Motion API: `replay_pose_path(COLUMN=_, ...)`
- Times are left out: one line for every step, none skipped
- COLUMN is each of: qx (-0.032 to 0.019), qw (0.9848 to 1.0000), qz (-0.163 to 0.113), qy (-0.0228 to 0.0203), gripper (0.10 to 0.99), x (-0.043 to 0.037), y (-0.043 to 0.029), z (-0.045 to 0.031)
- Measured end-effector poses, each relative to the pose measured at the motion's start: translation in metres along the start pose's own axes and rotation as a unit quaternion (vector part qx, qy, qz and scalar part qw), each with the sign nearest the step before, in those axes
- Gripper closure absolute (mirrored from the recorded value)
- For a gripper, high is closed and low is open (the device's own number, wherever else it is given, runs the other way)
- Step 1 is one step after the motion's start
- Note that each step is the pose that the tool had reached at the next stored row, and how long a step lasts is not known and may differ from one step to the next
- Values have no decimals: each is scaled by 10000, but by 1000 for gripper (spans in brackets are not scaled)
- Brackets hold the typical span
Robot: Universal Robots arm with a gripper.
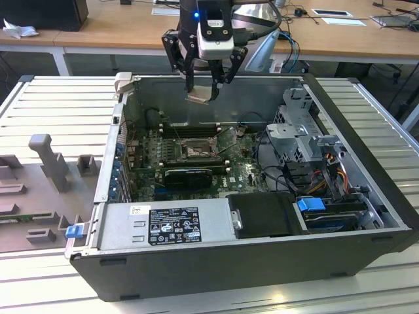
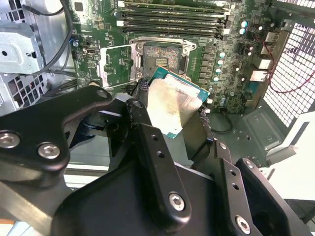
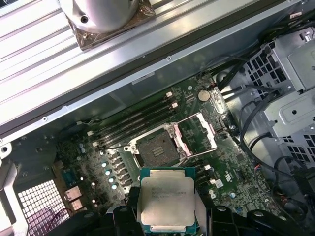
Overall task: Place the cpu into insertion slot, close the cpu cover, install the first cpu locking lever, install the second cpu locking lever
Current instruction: 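Place the cpu into insertion slot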
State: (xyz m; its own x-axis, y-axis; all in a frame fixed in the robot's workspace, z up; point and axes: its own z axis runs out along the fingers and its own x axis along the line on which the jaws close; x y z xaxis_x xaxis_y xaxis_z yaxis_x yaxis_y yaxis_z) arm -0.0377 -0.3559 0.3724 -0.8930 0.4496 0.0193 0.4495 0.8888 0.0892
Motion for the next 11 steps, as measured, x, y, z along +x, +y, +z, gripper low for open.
replay_pose_path(qx=0, qw=10000, qz=32, qy=-3, gripper=561, x=0, y=0, z=0)
replay_pose_path(qx=0, qw=10000, qz=50, qy=-5, gripper=561, x=0, y=0, z=0)
replay_pose_path(qx=-1, qw=10000, qz=62, qy=-6, gripper=561, x=0, y=0, z=0)
replay_pose_path(qx=-1, qw=10000, qz=80, qy=-7, gripper=561, x=0, y=0, z=0)
replay_pose_path(qx=-1, qw=10000, qz=95, qy=-9, gripper=561, x=0, y=0, z=0)
replay_pose_path(qx=-2, qw=9999, qz=108, qy=-10, gripper=561, x=0, y=0, z=1)
replay_pose_path(qx=-2, qw=9999, qz=125, qy=-11, gripper=561, x=0, y=0, z=1)
replay_pose_path(qx=-3, qw=9999, qz=136, qy=-12, gripper=561, x=0, y=0, z=1)
replay_pose_path(qx=-3, qw=9999, qz=149, qy=-14, gripper=561, x=0, y=0, z=1)
replay_pose_path(qx=-3, qw=9999, qz=160, qy=-15, gripper=561, x=0, y=0, z=1)
replay_pose_path(qx=-3, qw=9998, qz=174, qy=-16, gripper=561, x=0, y=0, z=1)
